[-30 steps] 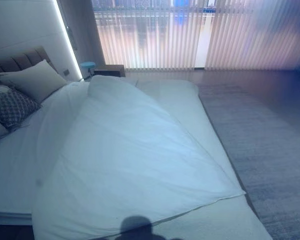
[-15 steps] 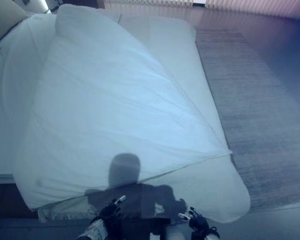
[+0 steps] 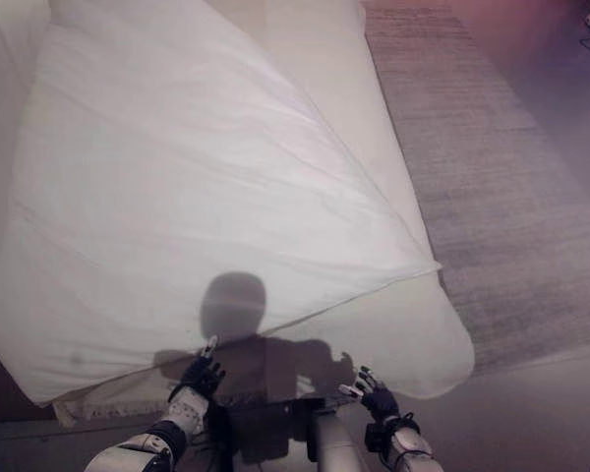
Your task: Make the bed
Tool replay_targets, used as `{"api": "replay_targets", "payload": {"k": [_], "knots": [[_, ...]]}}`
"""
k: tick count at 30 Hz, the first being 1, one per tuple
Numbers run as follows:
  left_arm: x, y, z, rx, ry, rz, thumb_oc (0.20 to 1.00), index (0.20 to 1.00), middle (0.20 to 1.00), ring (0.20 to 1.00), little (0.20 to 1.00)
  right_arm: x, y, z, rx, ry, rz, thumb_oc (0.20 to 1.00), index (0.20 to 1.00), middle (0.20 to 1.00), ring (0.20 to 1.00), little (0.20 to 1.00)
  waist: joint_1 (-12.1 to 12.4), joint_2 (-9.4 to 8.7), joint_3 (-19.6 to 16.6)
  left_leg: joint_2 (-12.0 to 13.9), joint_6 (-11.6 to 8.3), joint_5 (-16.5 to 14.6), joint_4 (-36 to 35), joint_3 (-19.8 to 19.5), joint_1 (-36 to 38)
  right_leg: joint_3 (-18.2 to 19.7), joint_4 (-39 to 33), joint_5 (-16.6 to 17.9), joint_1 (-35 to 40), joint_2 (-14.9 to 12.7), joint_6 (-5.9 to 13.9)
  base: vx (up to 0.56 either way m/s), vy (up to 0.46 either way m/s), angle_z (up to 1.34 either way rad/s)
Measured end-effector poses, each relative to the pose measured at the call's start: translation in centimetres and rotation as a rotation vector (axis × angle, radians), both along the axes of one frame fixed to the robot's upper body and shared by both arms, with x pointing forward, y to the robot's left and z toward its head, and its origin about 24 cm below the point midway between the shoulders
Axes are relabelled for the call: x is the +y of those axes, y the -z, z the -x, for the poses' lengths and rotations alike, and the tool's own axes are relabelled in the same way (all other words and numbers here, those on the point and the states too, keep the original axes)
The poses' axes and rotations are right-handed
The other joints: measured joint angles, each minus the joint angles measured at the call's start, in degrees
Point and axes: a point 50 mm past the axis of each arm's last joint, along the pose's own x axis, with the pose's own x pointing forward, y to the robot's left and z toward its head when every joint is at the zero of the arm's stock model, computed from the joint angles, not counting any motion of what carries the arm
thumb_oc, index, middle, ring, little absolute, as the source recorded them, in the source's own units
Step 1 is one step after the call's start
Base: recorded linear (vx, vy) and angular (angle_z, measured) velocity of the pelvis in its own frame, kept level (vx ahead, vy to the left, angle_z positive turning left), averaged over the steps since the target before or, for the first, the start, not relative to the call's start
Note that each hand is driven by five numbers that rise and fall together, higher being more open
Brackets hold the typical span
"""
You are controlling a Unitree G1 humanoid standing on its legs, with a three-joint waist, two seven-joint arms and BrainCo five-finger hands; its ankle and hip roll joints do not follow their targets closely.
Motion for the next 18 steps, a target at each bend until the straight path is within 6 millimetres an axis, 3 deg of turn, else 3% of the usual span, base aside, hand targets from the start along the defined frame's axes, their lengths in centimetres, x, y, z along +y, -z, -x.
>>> {"api": "replay_targets", "payload": {"k": [18], "knots": [[2.3, -4.4, -3.5, -0.172, -0.147, 0.090, 1.000, 1.000, 1.000, 1.000, 1.000, 0.3, -1.1, -1.2, -0.052, -0.023, 0.020, 1.000, 1.000, 1.000, 1.000, 1.000, -0.02, -1.51, 1.19, 0.21, 0.18, -0.23, 2.04, 1.21, -4.23, 1.11, 0.95, 0.72, -4.64, 0.09, 0.08, -0.01, 0.009, -0.03]]}}
